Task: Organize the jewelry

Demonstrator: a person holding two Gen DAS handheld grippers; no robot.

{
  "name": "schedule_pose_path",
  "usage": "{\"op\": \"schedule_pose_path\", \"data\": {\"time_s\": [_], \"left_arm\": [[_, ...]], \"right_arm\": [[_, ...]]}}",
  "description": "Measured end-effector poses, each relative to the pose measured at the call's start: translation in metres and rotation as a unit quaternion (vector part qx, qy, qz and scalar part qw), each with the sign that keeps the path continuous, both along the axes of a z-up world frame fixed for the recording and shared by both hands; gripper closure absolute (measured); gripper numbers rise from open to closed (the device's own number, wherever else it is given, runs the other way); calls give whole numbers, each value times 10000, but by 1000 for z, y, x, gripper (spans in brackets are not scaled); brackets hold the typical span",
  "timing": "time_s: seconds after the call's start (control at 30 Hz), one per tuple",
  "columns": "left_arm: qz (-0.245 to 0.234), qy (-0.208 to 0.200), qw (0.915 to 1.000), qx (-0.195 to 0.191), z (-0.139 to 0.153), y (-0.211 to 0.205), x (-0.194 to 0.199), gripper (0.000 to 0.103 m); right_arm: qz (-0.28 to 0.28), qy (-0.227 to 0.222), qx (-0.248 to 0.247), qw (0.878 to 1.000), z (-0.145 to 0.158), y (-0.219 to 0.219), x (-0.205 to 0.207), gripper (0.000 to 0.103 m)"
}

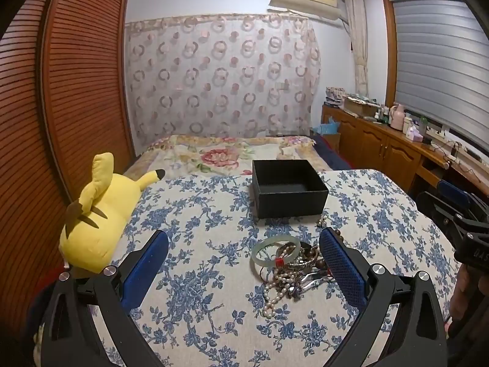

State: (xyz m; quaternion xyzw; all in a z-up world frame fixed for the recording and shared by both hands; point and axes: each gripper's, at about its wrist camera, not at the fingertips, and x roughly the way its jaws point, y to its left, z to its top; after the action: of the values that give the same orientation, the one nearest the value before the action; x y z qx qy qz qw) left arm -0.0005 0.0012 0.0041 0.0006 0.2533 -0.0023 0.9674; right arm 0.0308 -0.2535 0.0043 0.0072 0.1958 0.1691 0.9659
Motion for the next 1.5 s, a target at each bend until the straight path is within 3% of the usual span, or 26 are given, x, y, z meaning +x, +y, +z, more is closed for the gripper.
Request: {"op": "schedule_pose_path", "data": {"time_s": [1.5], "left_arm": [[-7,-44,10000,3,3,-1,-2,8]], "right_arm": [[-3,-15,-12,10000,1,0,-1,2]]}}
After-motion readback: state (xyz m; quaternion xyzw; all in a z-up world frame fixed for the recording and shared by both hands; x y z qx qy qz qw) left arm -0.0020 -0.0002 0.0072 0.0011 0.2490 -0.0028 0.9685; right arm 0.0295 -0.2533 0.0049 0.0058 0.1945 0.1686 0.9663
